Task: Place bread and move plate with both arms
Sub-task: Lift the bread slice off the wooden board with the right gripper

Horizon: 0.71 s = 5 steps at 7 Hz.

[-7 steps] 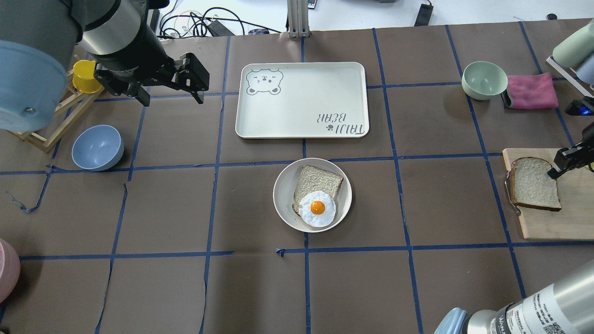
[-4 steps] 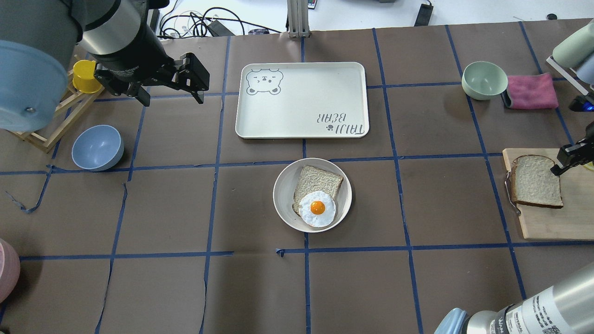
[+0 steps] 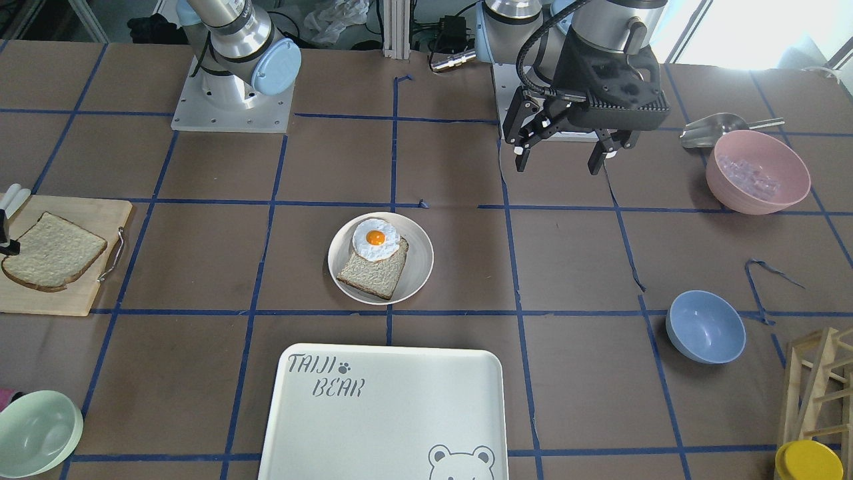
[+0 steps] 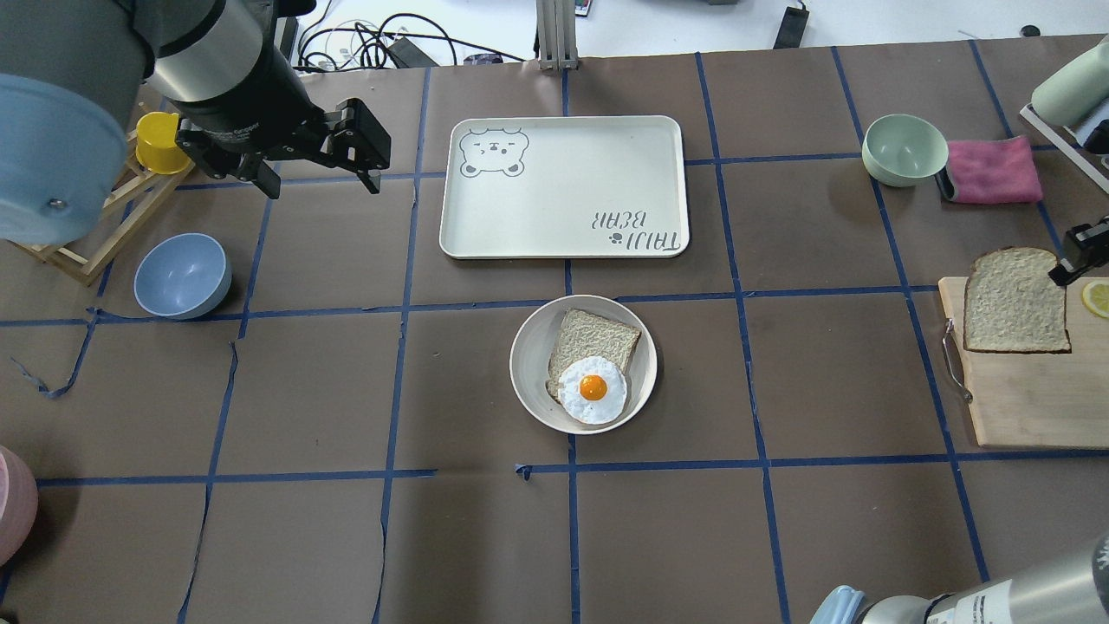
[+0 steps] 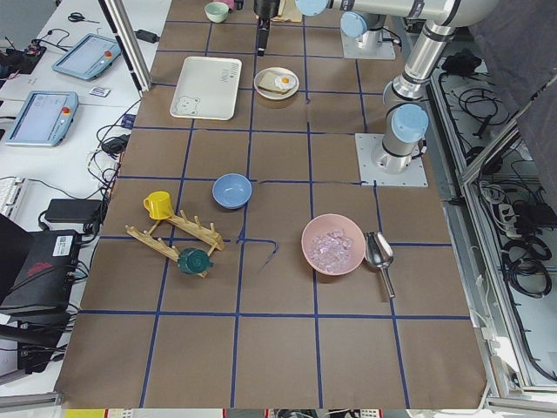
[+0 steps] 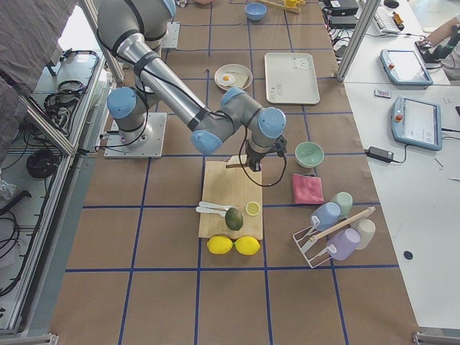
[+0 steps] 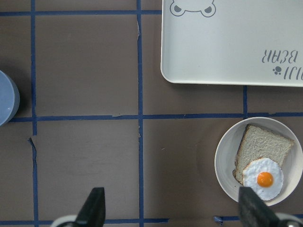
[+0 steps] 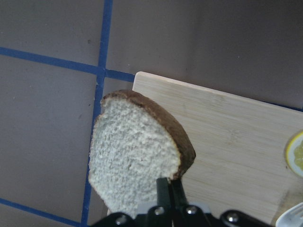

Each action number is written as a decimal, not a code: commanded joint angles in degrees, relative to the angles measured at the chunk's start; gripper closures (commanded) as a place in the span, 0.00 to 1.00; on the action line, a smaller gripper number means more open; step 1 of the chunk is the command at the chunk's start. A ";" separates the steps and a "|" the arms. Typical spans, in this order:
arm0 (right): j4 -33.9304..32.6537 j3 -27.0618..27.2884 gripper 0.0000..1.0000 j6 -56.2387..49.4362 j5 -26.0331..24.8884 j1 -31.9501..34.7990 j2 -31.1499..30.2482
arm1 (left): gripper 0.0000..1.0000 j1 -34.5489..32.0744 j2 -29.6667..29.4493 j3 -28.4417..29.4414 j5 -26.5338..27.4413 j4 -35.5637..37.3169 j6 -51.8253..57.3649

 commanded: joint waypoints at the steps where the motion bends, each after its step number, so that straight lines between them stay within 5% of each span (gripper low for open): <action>1: 8.77 -5.76 1.00 3.43 0.98 5.16 -2.01 | 0.00 0.01 -0.01 0.00 0.00 0.00 0.00; 5: 12.51 -5.98 1.00 20.19 12.37 23.95 -2.63 | 0.00 0.10 -0.01 0.00 0.00 0.00 0.00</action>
